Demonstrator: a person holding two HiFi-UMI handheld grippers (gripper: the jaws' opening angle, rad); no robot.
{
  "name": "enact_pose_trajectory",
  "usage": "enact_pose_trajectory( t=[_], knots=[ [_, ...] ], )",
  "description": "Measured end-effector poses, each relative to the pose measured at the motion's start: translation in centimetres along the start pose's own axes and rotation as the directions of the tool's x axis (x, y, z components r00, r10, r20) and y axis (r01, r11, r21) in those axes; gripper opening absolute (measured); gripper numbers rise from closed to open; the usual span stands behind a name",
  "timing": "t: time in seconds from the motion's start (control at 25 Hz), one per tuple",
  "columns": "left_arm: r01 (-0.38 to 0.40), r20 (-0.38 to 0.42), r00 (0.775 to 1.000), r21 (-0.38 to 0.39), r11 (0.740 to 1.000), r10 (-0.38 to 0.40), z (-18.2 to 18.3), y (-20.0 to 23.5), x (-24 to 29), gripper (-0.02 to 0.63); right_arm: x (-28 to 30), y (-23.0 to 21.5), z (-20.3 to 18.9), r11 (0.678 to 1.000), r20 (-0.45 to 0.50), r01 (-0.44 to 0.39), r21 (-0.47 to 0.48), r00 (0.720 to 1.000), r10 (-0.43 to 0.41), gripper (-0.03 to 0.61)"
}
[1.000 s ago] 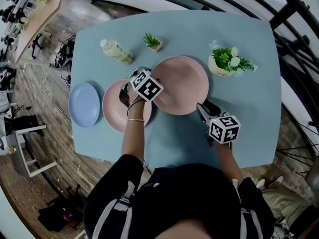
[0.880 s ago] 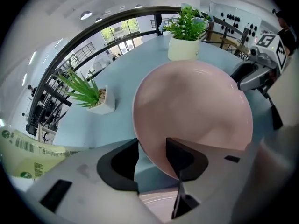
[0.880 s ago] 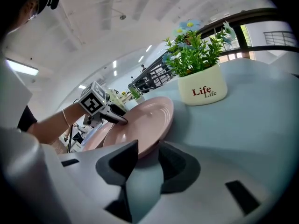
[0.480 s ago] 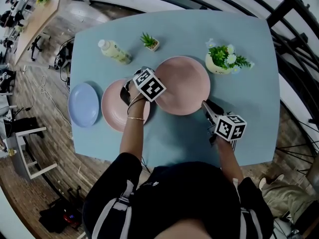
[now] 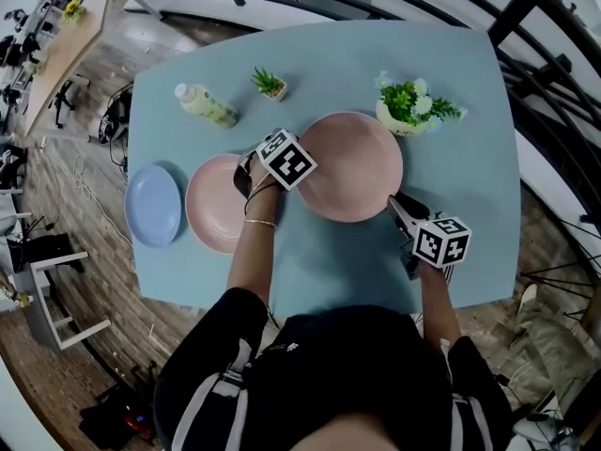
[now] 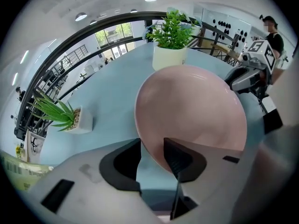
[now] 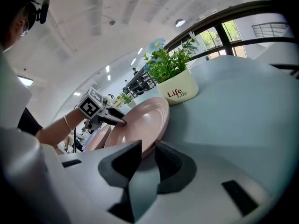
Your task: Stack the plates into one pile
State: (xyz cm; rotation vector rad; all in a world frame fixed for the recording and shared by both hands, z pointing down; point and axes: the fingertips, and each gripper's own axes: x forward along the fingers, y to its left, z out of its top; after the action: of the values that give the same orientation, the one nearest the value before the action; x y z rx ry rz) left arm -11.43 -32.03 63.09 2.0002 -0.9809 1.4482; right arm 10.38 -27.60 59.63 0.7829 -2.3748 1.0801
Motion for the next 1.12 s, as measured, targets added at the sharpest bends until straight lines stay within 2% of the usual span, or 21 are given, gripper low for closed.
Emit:
enact_pose_trajectory(
  t=[0.08, 0.24, 0.32, 0.4, 0.48, 0.68, 0.84, 1.12],
  knots=[
    [0.007, 0.014, 1.000, -0.013, 1.000, -0.007, 0.5, -0.2, 0.1, 0.155, -0.3, -0.4, -0.2, 1.000, -0.002, 0.000, 0.001, 1.000, 0.000, 0.092],
    [-0.046, 0.019, 0.999, -0.021, 0.999, 0.047, 1.2, 0.5, -0.5, 0.147, -0.5, -0.6, -0.4, 1.000, 0.003, 0.008, -0.010, 1.000, -0.008, 0.094],
    [-0.047, 0.033, 0.998, -0.087, 0.995, 0.050, 1.3, 0.9, -0.5, 0.126, -0.6, -0.6, -0.6, 1.000, 0.006, 0.018, -0.011, 1.000, -0.017, 0.095],
    [0.005, 0.058, 0.998, -0.208, 0.978, 0.007, 1.2, 0.2, -0.4, 0.088, -0.9, -0.6, -1.0, 1.000, 0.007, 0.018, 0.004, 1.000, -0.018, 0.094],
    [0.044, 0.093, 0.996, -0.274, 0.961, -0.019, 1.3, -0.7, -0.5, 0.075, -1.4, -0.7, -1.3, 1.000, 0.004, 0.017, 0.013, 1.000, -0.017, 0.094],
    [0.066, 0.151, 0.988, -0.273, 0.960, -0.025, 1.6, -2.3, -1.1, 0.067, -2.6, -1.1, -2.1, 0.999, 0.006, 0.027, 0.022, 1.000, -0.027, 0.089],
    [0.093, 0.196, 0.980, -0.333, 0.938, -0.027, 1.0, -3.7, -1.8, 0.054, -3.6, -1.1, -2.7, 1.000, 0.017, 0.027, 0.011, 0.999, -0.027, 0.084],
    [0.077, 0.261, 0.965, -0.411, 0.908, 0.037, 0.7, -5.6, -4.0, 0.044, -5.5, -1.2, -3.0, 1.000, 0.053, -0.009, 0.019, 0.999, 0.008, 0.060]
  ],
)
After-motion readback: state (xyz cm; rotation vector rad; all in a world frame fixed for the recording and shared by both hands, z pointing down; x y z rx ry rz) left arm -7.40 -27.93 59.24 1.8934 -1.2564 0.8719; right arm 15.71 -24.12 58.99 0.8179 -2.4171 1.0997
